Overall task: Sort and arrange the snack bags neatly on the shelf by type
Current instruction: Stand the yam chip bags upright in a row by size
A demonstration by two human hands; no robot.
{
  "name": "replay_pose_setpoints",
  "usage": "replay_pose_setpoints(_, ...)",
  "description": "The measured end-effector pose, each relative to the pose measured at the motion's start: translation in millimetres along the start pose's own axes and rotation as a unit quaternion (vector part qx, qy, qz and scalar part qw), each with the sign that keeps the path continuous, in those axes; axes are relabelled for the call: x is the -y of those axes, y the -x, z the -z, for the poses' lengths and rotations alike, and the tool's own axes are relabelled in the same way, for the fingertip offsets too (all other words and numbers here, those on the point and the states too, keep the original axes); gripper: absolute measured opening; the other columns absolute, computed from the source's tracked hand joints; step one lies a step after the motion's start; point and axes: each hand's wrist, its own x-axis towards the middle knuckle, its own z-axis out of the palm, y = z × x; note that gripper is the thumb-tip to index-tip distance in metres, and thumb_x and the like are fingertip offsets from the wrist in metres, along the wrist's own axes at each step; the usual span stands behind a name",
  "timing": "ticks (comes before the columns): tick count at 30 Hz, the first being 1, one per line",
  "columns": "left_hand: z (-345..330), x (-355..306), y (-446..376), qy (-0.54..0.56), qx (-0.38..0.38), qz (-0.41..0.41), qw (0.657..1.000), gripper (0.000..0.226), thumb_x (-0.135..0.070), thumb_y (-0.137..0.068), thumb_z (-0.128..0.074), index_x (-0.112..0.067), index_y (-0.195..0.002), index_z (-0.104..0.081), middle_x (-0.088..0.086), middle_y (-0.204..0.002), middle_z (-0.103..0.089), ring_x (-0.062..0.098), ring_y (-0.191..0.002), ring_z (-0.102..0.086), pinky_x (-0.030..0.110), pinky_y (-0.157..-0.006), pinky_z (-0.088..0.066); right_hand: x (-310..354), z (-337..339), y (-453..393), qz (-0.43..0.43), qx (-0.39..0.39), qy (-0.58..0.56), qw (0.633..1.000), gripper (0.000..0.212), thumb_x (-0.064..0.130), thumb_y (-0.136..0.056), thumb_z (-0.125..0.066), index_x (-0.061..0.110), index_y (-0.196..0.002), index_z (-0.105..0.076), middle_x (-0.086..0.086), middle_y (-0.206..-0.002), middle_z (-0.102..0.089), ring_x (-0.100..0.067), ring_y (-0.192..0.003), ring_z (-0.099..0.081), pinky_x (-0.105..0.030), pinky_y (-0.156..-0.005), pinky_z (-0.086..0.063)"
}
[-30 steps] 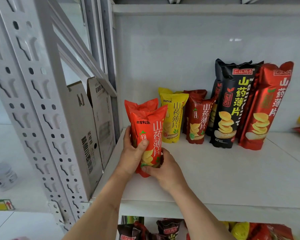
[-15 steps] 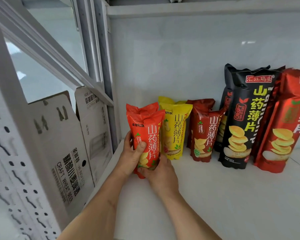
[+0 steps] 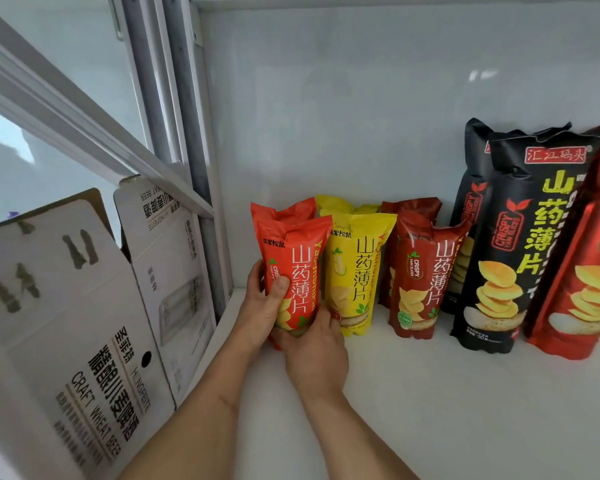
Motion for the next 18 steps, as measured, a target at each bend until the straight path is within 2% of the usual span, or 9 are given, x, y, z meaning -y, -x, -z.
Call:
replay_pose_setpoints(5,-2.2,6.9,-12.0,0.026,-0.002,0.001,1.0,0.126,-0.092,-0.04,-0.07,-0.03,-0.145,-0.036,-0.006,-0.13,-0.062,0.003,-0.104,-0.07,0.02,-0.081,-0.057,5.9,-8.1,-9.9,-0.021,-0.016,0.025,0.999,0.079,0.062,-0.078,-0.065,0.024,-0.14,-0.034,0.0,-0.13,-0.051,-0.023,-0.119,-0.051,-0.036,-0.092,-0.046)
replay_pose_setpoints(8,-2.7,8.4,-16.8,0.03,0.002,0.002,1.0,0.121,-0.093,-0.04,-0.069,-0.033,-0.14,-0.038,-0.005,-0.129,-0.063,0.006,-0.104,-0.07,0.022,-0.08,-0.058,7.3,-12.2,-13.4,-0.027,-0.02,0.03,0.999,0.078,0.061,-0.079,-0.065,0.024,-0.14,-0.034,0.0,-0.131,-0.051,-0.022,-0.12,-0.05,-0.036,-0.092,-0.046)
replay_pose_setpoints(12,-2.9,9.8,-21.0,0.034,0.007,0.011,0.999,0.111,-0.093,-0.039,-0.068,-0.041,-0.133,-0.04,-0.002,-0.132,-0.062,0.01,-0.109,-0.068,0.029,-0.089,-0.057,7.4,-15.3,-16.5,-0.033,-0.024,0.025,0.999,0.079,0.062,-0.078,-0.065,0.023,-0.14,-0.036,-0.001,-0.131,-0.052,-0.023,-0.12,-0.051,-0.037,-0.093,-0.046)
replay_pose_setpoints(14,-3.1,9.4,-21.7,0.038,0.011,0.009,0.999,0.105,-0.092,-0.04,-0.069,-0.044,-0.129,-0.042,-0.003,-0.131,-0.063,0.009,-0.107,-0.069,0.028,-0.087,-0.057,6.2,-16.0,-17.0,-0.03,-0.026,0.022,0.999,0.082,0.062,-0.076,-0.067,0.022,-0.141,-0.036,-0.002,-0.132,-0.052,-0.023,-0.12,-0.051,-0.037,-0.094,-0.046)
replay_pose_setpoints(18,1.4,8.8,-20.4,0.044,0.012,0.003,0.999,0.121,-0.09,-0.041,-0.072,-0.031,-0.141,-0.04,-0.004,-0.131,-0.063,0.005,-0.104,-0.07,0.021,-0.078,-0.058,0.7,-17.0,-13.3,-0.016,-0.025,0.002,1.0,0.09,0.058,-0.073,-0.074,0.019,-0.144,-0.035,-0.001,-0.135,-0.051,-0.022,-0.124,-0.048,-0.036,-0.098,-0.045)
